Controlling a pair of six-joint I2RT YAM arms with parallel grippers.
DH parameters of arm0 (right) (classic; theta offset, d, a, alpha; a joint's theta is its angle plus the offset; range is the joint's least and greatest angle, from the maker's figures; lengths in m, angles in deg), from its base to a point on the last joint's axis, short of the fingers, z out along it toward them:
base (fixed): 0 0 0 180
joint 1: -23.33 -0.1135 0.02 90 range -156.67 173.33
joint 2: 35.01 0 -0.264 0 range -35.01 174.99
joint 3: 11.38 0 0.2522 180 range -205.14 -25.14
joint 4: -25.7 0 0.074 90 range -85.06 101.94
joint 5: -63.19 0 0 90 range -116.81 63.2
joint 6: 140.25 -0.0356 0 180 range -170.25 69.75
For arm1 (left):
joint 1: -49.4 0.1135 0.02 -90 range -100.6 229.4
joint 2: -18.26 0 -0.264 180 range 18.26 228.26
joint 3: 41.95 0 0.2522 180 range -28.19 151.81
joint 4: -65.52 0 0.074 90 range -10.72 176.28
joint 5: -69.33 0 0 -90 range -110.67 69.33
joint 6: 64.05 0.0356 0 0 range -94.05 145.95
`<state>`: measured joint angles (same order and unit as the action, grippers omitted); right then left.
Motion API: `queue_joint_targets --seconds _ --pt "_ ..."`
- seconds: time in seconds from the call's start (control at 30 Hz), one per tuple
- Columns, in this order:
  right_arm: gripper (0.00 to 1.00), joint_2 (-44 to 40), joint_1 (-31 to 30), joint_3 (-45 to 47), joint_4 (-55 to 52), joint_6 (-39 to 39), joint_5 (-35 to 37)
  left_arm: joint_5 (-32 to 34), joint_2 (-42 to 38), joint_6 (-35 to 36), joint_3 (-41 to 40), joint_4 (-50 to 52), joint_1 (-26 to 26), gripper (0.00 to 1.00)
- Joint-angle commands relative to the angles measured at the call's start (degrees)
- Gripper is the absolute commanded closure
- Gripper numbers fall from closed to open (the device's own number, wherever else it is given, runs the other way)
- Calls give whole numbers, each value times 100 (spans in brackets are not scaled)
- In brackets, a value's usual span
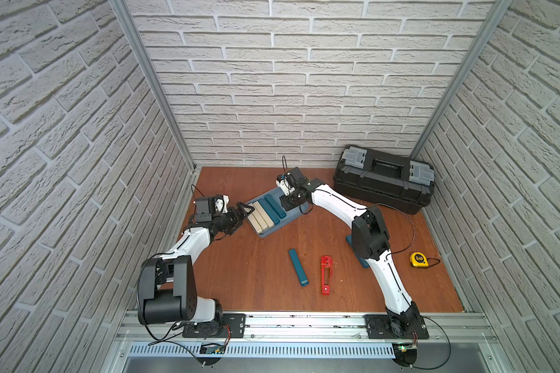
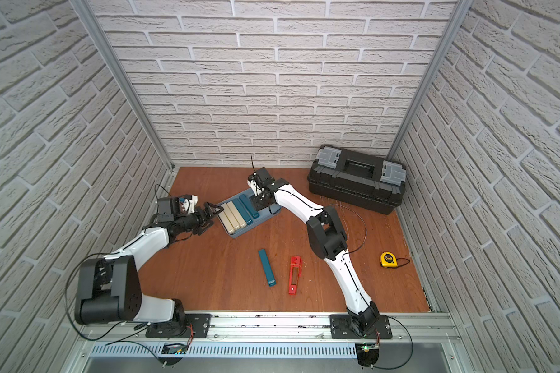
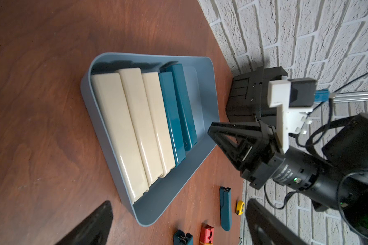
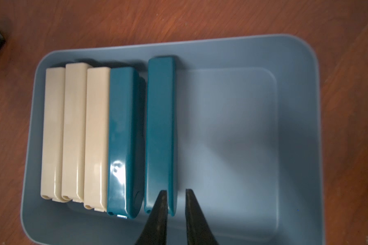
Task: Put the pruning pliers into the storage box
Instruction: Place the pruning pliers in the storage box.
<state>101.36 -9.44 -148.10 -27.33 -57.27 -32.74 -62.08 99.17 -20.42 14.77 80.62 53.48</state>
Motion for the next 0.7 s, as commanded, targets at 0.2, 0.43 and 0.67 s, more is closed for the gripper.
queue_joint_targets --seconds 0.2,0.43,0.67 --pt "83 568 87 -568 34 37 83 -27 -138 1 -103 -108 18 2" --pt "83 883 87 -765 171 -53 -105 -5 -51 6 -64 -139 13 2" --pt "82 1105 84 -871 226 -160 -403 -1 -39 22 -58 -134 22 2"
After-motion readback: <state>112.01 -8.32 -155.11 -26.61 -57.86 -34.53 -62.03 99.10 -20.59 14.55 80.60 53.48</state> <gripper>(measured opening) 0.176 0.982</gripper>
